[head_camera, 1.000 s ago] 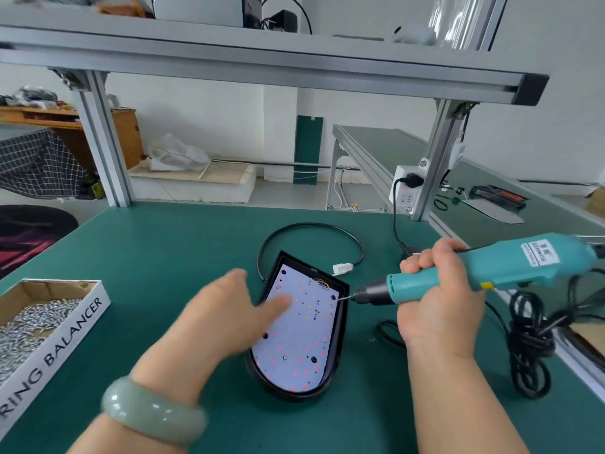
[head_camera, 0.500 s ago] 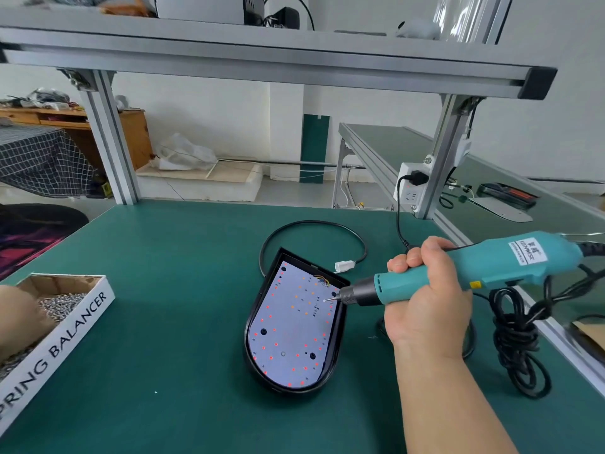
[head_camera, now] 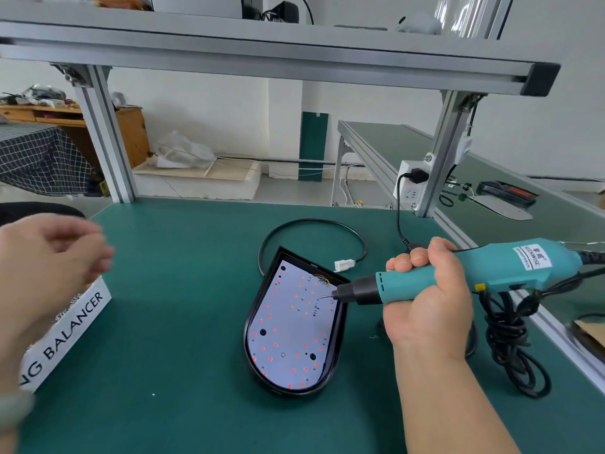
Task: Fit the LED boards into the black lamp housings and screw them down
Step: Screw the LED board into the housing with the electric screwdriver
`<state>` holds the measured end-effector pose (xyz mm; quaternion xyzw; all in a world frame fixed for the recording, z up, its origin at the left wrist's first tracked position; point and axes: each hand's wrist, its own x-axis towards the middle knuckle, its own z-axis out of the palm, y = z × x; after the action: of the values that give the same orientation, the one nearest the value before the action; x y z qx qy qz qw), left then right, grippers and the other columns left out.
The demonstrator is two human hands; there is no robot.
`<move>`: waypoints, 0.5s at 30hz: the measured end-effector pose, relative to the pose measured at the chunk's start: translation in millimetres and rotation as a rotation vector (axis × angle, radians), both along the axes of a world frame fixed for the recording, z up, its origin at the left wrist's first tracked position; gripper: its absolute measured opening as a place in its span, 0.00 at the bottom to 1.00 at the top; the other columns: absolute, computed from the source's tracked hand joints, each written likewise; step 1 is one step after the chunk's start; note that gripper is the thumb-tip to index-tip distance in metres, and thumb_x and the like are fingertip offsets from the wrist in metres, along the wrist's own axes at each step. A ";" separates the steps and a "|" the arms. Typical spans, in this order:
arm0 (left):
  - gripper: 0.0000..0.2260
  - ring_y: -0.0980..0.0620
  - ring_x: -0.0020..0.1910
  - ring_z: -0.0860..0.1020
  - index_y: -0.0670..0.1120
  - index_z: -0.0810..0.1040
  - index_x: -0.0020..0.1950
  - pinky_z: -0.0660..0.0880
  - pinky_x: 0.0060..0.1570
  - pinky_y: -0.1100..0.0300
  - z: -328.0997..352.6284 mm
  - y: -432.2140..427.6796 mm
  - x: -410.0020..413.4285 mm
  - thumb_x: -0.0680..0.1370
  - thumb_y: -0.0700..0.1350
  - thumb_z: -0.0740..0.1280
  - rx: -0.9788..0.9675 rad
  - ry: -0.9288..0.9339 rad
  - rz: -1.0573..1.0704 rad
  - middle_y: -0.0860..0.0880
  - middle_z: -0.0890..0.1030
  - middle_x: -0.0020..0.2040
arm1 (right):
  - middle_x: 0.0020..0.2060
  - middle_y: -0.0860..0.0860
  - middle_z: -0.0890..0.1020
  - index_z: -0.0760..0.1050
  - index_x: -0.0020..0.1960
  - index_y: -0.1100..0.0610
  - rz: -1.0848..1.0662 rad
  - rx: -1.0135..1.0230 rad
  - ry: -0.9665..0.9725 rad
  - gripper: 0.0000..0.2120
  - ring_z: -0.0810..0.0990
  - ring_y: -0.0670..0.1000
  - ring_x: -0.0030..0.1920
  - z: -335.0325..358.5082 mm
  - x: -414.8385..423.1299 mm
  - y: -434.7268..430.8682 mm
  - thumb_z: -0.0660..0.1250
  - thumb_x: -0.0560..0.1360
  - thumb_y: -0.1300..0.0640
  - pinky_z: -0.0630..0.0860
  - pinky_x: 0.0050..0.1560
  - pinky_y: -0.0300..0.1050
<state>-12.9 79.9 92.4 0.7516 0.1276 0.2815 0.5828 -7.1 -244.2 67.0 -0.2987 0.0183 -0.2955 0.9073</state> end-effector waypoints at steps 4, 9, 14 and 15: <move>0.08 0.59 0.28 0.80 0.45 0.79 0.43 0.75 0.30 0.72 8.5 -77.5 -1.4 0.76 0.34 0.66 -0.205 -0.063 -0.320 0.51 0.83 0.30 | 0.28 0.45 0.70 0.69 0.41 0.53 0.076 0.109 0.005 0.08 0.69 0.47 0.27 3.4 -3.1 1.3 0.61 0.78 0.60 0.72 0.39 0.41; 0.03 0.55 0.29 0.80 0.42 0.82 0.41 0.76 0.30 0.68 5.1 -144.5 -3.9 0.69 0.35 0.71 -0.468 0.015 -0.574 0.46 0.83 0.32 | 0.28 0.45 0.69 0.70 0.38 0.54 0.130 0.273 -0.022 0.08 0.69 0.46 0.26 7.1 -4.3 -3.7 0.63 0.77 0.58 0.74 0.38 0.40; 0.08 0.52 0.35 0.83 0.48 0.82 0.44 0.78 0.35 0.67 -12.3 -156.6 -11.8 0.73 0.34 0.71 -0.323 0.055 -0.564 0.46 0.85 0.36 | 0.28 0.45 0.69 0.71 0.36 0.54 0.137 0.330 -0.035 0.10 0.70 0.45 0.26 8.0 -4.4 -7.2 0.63 0.77 0.57 0.74 0.36 0.38; 0.08 0.52 0.36 0.84 0.48 0.81 0.46 0.78 0.34 0.67 -14.8 -156.5 -13.1 0.73 0.35 0.70 -0.305 0.060 -0.564 0.46 0.85 0.37 | 0.28 0.45 0.69 0.71 0.37 0.54 0.140 0.337 -0.037 0.10 0.70 0.45 0.26 8.2 -4.5 -7.2 0.63 0.77 0.57 0.74 0.36 0.38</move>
<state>-26.0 -76.5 77.6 0.6693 -0.0278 0.0646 0.7397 -11.5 -251.4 75.2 -0.1375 0.0299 -0.2300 0.9630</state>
